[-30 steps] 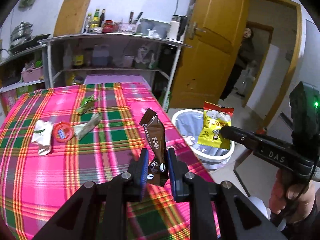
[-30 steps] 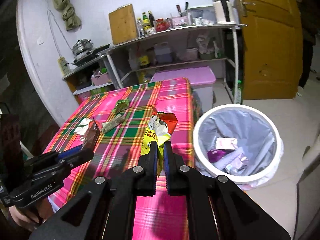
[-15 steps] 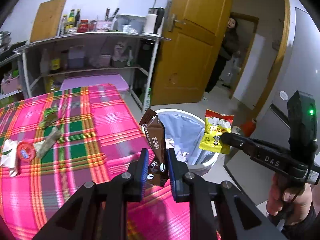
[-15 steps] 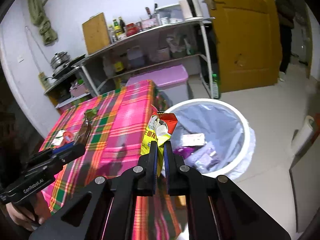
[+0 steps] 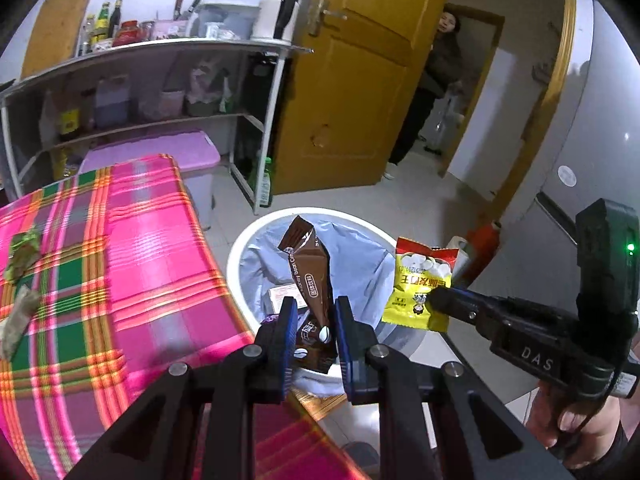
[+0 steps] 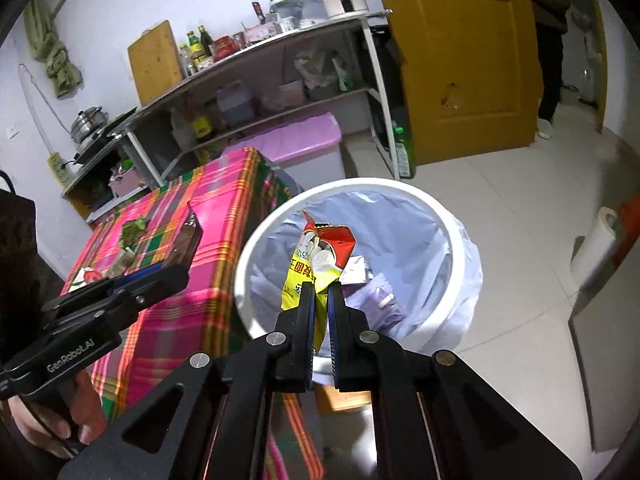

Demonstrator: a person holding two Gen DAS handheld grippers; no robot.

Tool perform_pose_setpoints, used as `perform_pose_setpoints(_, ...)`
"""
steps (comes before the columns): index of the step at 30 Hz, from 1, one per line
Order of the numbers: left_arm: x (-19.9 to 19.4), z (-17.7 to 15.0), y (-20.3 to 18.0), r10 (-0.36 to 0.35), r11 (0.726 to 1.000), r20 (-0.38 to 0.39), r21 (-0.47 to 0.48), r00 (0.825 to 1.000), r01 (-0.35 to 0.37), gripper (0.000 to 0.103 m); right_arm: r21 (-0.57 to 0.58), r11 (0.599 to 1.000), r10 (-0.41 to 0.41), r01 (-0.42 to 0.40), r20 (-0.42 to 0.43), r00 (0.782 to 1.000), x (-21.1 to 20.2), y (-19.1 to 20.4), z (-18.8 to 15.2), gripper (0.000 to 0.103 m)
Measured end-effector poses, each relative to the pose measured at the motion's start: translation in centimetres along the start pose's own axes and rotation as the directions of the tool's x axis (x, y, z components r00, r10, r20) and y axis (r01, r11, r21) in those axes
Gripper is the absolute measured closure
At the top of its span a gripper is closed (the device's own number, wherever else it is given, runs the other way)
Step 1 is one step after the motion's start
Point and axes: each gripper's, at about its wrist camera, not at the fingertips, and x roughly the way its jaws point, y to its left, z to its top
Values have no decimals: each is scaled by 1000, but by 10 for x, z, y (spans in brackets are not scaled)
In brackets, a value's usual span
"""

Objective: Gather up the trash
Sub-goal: 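Open both grippers over the bin to drop wrapper and snack bag, then move both grippers back over the table toward the white paper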

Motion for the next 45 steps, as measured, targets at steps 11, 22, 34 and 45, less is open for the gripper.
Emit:
perform_pose_setpoints(11,54,8,10,-8,999,-76,-31,997,6,79,38,999,-18,20,-60,998,35,-21,-1,90)
perform_pose_setpoints(22,21,4,19,-23,997,-15,-70,1000,22,77,26,1000,1,0,-30,1000,14,-7,-2,79)
perform_pose_setpoints(34,-70,-17,20,49,998,89,-53,995,-44,77,-51,995,88,-87,19,996,-34,57,-11,79)
perform_pose_setpoints(45,-138,-49,39,126,989,142,-93,982,-113,77,-173,972,163,-157,20,986,-55,115,-26,79)
